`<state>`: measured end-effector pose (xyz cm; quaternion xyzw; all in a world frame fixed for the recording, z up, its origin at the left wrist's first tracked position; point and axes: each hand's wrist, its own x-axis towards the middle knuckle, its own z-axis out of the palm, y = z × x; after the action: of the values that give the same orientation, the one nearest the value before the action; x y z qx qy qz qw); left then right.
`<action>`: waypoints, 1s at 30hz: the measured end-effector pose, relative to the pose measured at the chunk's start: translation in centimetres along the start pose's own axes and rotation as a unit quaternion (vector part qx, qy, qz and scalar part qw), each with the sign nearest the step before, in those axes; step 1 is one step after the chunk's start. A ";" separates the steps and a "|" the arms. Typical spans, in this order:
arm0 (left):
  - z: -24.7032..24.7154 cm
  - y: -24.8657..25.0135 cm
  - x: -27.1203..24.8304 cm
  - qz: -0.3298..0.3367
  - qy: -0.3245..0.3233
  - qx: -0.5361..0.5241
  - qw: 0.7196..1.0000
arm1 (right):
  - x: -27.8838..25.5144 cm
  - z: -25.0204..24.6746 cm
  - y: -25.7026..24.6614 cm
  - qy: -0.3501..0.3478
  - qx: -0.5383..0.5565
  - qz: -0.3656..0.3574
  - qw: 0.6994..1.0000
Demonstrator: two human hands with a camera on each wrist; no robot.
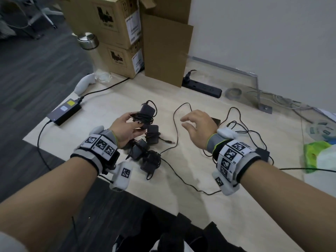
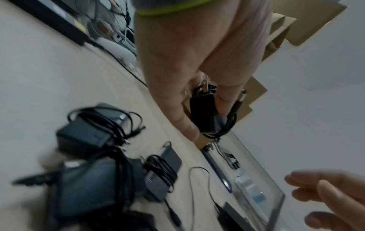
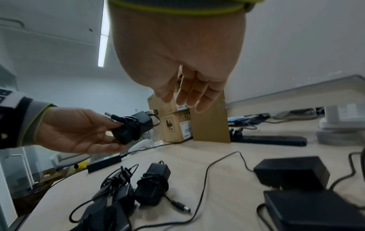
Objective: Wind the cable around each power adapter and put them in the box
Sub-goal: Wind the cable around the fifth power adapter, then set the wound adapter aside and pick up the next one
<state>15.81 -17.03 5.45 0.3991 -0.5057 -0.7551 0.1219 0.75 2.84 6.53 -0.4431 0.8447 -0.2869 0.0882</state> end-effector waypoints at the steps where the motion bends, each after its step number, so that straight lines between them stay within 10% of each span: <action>1: -0.4 -0.1 0.2 0.009 0.016 0.014 1.000 | 0.1 0.5 0.2 -0.005 -0.003 0.008 1.000; 7: -2.4 -1.1 1.6 0.043 0.054 0.173 0.982 | 1.5 4.5 0.1 -0.078 -0.032 0.046 0.995; 17: 4.0 -2.3 5.7 0.098 0.014 0.473 0.876 | -1.2 5.4 4.3 -0.066 -0.046 0.183 0.980; 27: 8.2 -0.8 11.0 0.080 -0.187 0.759 0.619 | -6.2 5.0 9.7 -0.048 -0.025 0.299 0.953; 30: 8.8 -1.0 11.6 0.079 -0.186 0.768 0.608 | -6.3 5.2 10.4 -0.042 -0.012 0.309 0.950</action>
<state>2.11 -17.50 0.49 0.1556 -0.9416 -0.1350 -0.2665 -0.68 10.41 -4.23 -0.1734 0.9390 -0.2171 0.2025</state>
